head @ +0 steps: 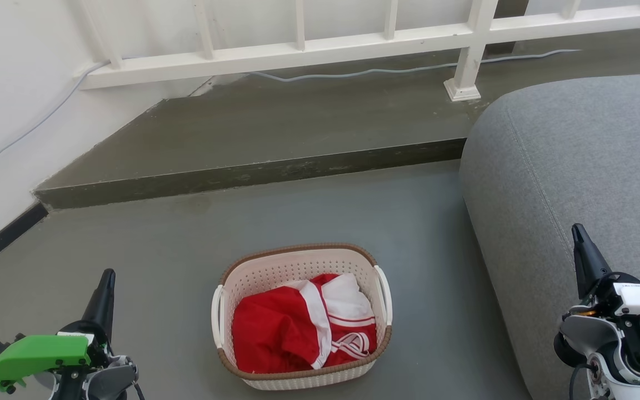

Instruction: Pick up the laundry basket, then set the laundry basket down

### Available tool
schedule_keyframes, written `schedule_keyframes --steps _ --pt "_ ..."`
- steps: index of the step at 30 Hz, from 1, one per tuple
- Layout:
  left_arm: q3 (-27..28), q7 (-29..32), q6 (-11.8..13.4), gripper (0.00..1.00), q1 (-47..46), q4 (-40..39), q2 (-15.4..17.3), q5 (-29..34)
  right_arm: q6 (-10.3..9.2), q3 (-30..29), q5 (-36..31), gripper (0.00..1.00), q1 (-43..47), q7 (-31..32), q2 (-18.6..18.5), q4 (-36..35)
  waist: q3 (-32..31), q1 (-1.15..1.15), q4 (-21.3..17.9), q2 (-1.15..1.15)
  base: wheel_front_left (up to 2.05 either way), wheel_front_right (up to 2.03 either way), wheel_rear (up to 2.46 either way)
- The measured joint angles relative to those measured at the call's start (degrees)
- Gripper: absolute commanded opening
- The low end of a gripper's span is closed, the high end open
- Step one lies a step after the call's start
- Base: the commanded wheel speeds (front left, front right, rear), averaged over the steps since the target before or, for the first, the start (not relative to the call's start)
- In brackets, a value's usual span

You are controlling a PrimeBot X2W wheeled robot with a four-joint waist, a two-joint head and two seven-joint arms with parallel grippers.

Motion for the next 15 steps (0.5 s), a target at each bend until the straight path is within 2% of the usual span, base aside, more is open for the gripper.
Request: schedule_keyframes --steps 15 --pt "0.00 0.00 0.00 0.00 0.00 -0.01 0.00 0.00 0.00 -0.05 0.00 0.00 0.00 0.00 0.02 -0.01 0.00 0.00 0.00 0.00 0.00 0.00 0.00"
